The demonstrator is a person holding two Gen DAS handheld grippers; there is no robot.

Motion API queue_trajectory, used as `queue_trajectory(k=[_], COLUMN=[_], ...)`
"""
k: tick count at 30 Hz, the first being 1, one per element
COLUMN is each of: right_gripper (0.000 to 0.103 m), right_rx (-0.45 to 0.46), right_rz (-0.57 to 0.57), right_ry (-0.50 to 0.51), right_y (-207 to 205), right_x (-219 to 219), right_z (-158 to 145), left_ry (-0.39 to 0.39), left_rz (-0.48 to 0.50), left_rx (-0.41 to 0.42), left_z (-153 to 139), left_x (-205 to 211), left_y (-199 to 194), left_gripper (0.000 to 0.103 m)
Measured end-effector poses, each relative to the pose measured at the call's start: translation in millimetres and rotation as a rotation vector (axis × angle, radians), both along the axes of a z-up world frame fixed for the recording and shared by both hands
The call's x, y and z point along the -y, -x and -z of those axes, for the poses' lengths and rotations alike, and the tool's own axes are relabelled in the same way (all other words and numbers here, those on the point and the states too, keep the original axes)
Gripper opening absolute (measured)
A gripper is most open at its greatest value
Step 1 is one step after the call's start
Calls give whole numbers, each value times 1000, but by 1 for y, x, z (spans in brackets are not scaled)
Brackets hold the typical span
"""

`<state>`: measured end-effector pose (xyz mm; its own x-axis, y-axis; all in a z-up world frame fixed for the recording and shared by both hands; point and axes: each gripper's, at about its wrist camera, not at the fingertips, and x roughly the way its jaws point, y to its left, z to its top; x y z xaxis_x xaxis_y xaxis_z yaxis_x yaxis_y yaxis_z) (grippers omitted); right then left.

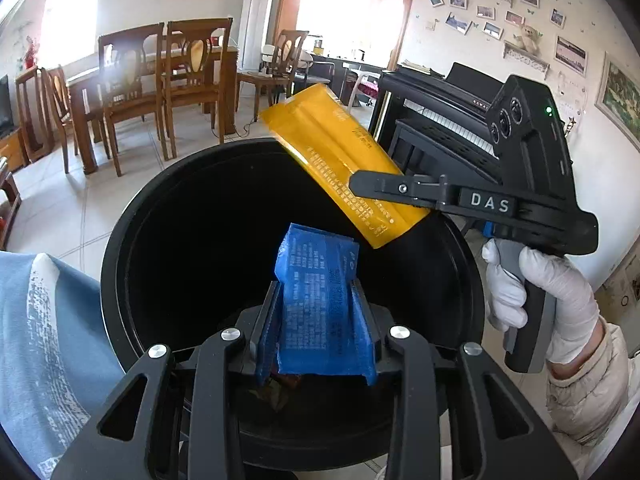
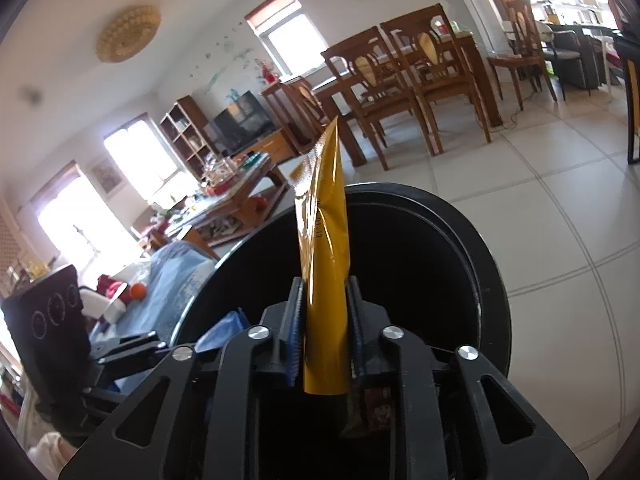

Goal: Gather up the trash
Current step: 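Carry blue and yellow wrappers over the black bin and lower them, then open both tools to drop the wrappers into the black bin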

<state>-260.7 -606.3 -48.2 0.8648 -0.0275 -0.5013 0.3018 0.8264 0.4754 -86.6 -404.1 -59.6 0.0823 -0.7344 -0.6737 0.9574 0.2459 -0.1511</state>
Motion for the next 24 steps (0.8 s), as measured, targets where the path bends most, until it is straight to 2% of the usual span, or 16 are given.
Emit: queue_trajectory(k=[2,4,5,6,7,9,11,13,17,24], right_gripper=[34,48,53,61,64,64,64,73,77,91], right_rx=[8,23,27,30,34,47,58,61,68,69], right_rz=[-4,-8,-6,1,6,6,5,8,12,15], right_ry=[4,12,15,19,20,16,12,10,9,-9], right_y=[0,0,2,3,3,4,5,5,5,1], right_x=[-2,-4,-6,-8,-8,-9,-9,-10,-14,-20], right_z=[-2,-5,-7,-9,-10,-12,-13,-15,-18,-22], left_ry=[-4,-3,3,15,22,23,21,25,24,38], left_rz=[-4,-12,-15,-18,-19,-15,-16,-15,-15,-21], left_rx=[14,32,44,62,73,95,124,156,181,192], left_z=[0,-2,-2,-5,-6,-8,-9,-11,-10,-13], left_x=[0,-1,-2,-4,-5,-5,-5,-6,-8,-12], left_y=[1,2,3,5,6,9,13,17,21,21], left_gripper=[37,56,71,79,80,91,97,98,98,98])
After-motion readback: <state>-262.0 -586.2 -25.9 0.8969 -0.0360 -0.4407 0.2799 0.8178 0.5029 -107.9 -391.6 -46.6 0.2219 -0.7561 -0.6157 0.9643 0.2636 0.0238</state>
